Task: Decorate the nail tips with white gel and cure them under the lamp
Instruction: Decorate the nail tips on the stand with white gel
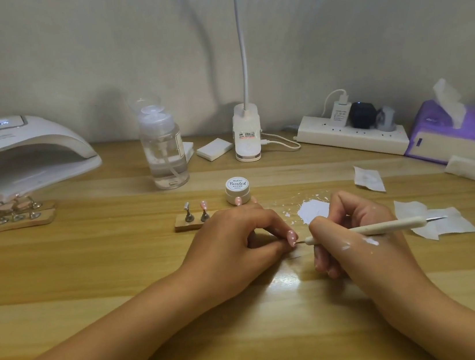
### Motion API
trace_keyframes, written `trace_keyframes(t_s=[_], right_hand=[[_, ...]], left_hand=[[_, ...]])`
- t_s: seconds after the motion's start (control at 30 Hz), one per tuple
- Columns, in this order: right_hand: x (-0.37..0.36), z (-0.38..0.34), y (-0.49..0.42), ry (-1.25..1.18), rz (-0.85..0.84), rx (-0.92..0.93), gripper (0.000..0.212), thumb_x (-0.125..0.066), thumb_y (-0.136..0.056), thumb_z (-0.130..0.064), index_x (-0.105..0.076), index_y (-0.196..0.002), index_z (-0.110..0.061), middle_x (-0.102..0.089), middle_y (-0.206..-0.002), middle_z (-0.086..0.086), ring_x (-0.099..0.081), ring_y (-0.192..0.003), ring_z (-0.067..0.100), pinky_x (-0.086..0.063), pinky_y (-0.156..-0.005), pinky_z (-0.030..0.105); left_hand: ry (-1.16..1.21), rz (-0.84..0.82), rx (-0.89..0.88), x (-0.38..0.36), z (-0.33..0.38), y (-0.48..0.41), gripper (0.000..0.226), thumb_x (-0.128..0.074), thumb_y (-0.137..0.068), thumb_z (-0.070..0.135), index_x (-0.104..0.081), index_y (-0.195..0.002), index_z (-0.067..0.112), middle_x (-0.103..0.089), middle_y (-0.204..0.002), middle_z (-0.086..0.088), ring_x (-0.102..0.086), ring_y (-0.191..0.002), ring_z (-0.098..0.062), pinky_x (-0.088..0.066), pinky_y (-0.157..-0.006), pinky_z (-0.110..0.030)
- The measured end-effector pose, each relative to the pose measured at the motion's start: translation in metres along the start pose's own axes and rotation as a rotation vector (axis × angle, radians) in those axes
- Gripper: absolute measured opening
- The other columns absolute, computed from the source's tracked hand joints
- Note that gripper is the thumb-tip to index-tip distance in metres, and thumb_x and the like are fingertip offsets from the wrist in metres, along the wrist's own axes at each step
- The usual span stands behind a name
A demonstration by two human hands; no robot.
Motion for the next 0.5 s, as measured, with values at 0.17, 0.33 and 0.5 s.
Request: trace_keyframes(t_s=[0.17, 0.33, 0.5], right_hand=[[0.000, -0.001, 0.001, 0.015, -0.006, 0.004, 0.012, -0.057, -0.064, -0.024, -0.048, -0.056, -0.021, -0.059, -0.046, 0.013, -0.045, -0.040, 0.019, -0.036, -0.039, 0.032], [0.005, -0.004, 0.001, -0.100, 0.033, 0.047, 0.018, -0.056, -0.065, -0.016, -0.042, -0.054, -0.017, -0.053, -0.041, 0.012, -0.042, -0.037, 0.014, -0.035, -0.038, 0.023], [0.022, 0.000, 0.002, -0.308, 0.168, 0.059, 0.043, -0.055, -0.085, 0.000, -0.040, -0.051, -0.022, -0.042, -0.037, 0.002, -0.032, -0.035, 0.011, -0.027, -0.034, 0.016]], left_hand=[[-0.022, 0.010, -0.004, 0.000, 0.001, 0.000, 0.015, -0.075, -0.082, 0.024, -0.072, -0.082, 0.039, -0.059, -0.069, 0.031, -0.050, -0.055, -0.001, -0.028, -0.053, -0.011], [-0.007, 0.008, -0.005, -0.001, -0.001, 0.000, 0.015, -0.073, -0.083, 0.024, -0.072, -0.082, 0.039, -0.061, -0.072, 0.032, -0.050, -0.054, -0.002, -0.029, -0.053, -0.011], [-0.014, 0.053, -0.031, 0.000, 0.001, 0.003, 0.008, -0.072, -0.086, 0.024, -0.074, -0.088, 0.031, -0.070, -0.080, 0.018, -0.051, -0.053, -0.004, -0.030, -0.057, -0.009]])
Point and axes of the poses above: each hand's wrist, its own y-axis away from the middle knuckle, its own x-axis out of the back of the hand, z = x × y, the point moved 6 cm from there along -y, towards the middle knuckle
